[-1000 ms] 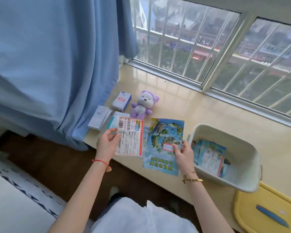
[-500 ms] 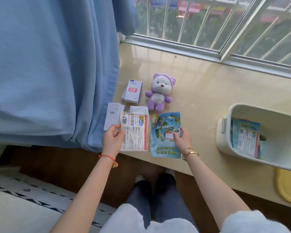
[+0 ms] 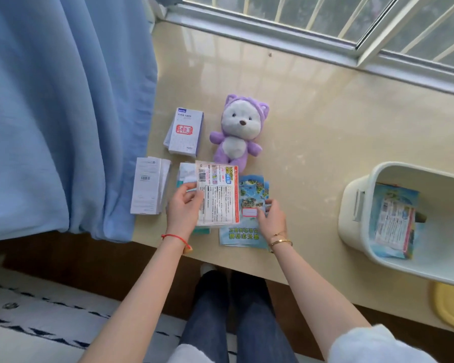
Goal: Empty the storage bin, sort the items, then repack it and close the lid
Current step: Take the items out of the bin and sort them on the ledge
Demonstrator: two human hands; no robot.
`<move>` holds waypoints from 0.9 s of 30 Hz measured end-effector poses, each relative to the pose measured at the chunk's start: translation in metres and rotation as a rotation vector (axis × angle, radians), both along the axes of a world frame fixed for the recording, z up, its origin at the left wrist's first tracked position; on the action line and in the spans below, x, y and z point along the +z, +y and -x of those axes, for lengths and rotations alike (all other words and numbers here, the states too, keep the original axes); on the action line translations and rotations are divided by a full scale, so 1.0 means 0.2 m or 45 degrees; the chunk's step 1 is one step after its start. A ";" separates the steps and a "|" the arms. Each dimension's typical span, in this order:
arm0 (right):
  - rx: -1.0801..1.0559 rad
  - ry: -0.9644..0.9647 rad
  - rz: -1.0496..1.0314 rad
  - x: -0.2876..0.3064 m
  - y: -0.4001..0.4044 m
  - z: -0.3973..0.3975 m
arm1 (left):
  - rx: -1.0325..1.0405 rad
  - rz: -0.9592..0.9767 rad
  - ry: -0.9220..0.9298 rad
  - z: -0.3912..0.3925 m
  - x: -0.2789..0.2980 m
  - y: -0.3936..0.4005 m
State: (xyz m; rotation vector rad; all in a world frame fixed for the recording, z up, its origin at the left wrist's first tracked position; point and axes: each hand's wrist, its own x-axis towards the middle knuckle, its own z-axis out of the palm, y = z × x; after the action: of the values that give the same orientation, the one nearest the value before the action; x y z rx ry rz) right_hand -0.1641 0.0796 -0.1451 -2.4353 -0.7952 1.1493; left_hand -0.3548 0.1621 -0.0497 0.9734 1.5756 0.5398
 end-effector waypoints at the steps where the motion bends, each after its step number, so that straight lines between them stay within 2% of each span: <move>1: 0.014 -0.018 0.007 0.00 -0.01 -0.04 | -0.012 0.000 0.002 -0.04 -0.02 0.01; 11: 0.153 -0.439 -0.270 0.15 -0.21 -0.50 | -0.223 -0.036 -0.021 -0.74 -0.17 0.25; 17: 0.145 -0.500 -0.348 0.16 -0.23 -0.68 | -0.341 -0.033 -0.012 -1.14 -0.36 0.31; 23: 0.157 -0.497 -0.381 0.09 -0.21 -0.71 | -0.488 -0.032 0.131 -1.24 -0.54 0.28; 27: 0.150 -0.485 -0.389 0.12 -0.21 -0.68 | -0.591 -0.128 0.233 -1.17 -0.50 0.26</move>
State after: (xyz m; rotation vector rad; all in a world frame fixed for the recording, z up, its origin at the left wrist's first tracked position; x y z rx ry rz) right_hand -0.0291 0.0384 -0.1221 -2.3950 -1.1450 0.5472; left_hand -0.1215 0.2146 -0.1500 1.4479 1.4234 0.2093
